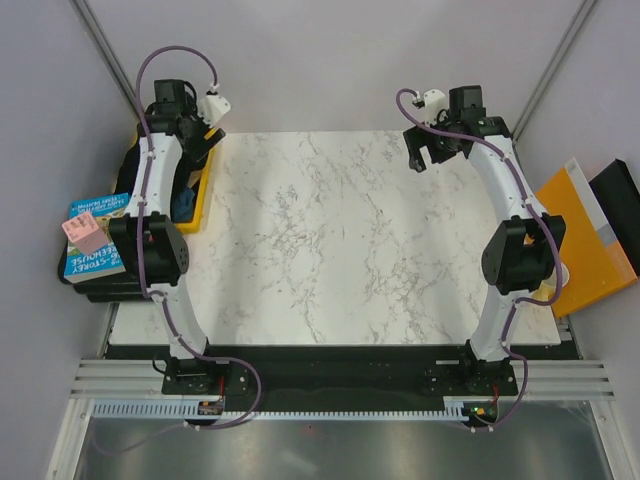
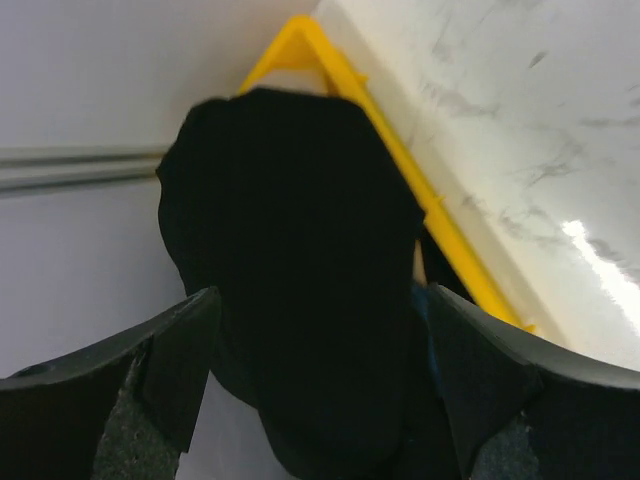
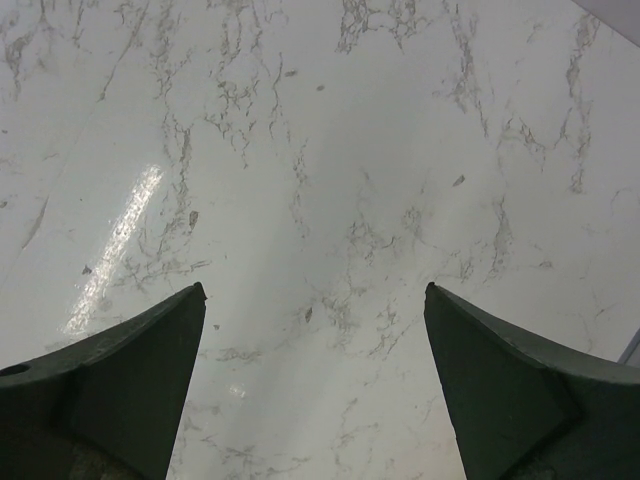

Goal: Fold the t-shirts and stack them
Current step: Grab crumpled tshirt from bin with the left arm, then move the tshirt to the center of the board, then flatten out the tshirt

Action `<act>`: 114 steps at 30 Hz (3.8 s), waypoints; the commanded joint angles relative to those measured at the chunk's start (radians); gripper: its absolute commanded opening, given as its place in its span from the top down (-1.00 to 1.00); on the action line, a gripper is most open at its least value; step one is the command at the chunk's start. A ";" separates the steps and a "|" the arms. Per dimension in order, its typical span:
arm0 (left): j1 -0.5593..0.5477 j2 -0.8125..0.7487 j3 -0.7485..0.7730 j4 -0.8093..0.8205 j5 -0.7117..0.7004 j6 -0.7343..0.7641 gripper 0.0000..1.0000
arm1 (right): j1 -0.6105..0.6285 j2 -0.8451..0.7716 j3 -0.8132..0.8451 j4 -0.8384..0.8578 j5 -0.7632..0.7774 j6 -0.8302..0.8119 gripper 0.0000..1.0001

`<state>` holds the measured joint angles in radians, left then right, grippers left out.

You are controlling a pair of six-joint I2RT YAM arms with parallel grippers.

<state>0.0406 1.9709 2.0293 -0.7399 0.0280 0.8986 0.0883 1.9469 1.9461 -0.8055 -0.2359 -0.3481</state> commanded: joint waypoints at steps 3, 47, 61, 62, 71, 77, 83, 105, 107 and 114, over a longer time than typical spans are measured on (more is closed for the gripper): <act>0.088 0.167 0.190 -0.151 -0.178 0.166 -0.70 | 0.005 -0.005 -0.012 0.032 -0.017 -0.031 -0.96; -0.292 -0.190 0.369 0.109 0.754 -0.326 0.96 | 0.034 -0.158 -0.177 0.341 0.049 0.040 -0.96; -0.340 -0.003 0.175 0.145 0.371 -0.184 0.79 | 0.039 -0.177 -0.208 0.332 -0.066 0.003 -0.96; -0.350 0.003 0.133 0.145 0.354 -0.173 0.28 | 0.041 -0.172 -0.202 0.330 -0.053 0.004 -0.96; -0.361 -0.044 -0.039 0.189 0.240 -0.188 -0.99 | 0.115 -0.138 -0.185 0.267 -0.169 -0.040 -0.96; -0.344 -0.138 -0.285 0.603 -0.270 -0.218 -0.99 | 0.269 -0.072 -0.170 0.200 -0.206 -0.187 -0.96; -0.207 -0.136 -0.360 0.631 -0.514 -0.268 -0.99 | 0.398 0.033 -0.108 0.195 -0.191 -0.299 -0.96; -0.079 -0.231 -0.555 0.637 -0.390 -0.368 -0.93 | 0.568 0.537 0.215 0.541 0.041 -0.301 -0.69; -0.079 -0.236 -0.558 0.634 -0.381 -0.372 -0.93 | 0.568 0.543 0.206 0.565 0.095 -0.304 -0.34; -0.079 -0.245 -0.592 0.629 -0.341 -0.359 -0.93 | 0.561 0.497 0.177 0.572 0.265 -0.345 1.00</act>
<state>-0.0406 1.7802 1.4509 -0.1440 -0.3553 0.5655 0.6640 2.4718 2.1399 -0.2768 -0.0978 -0.6617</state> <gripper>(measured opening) 0.964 0.055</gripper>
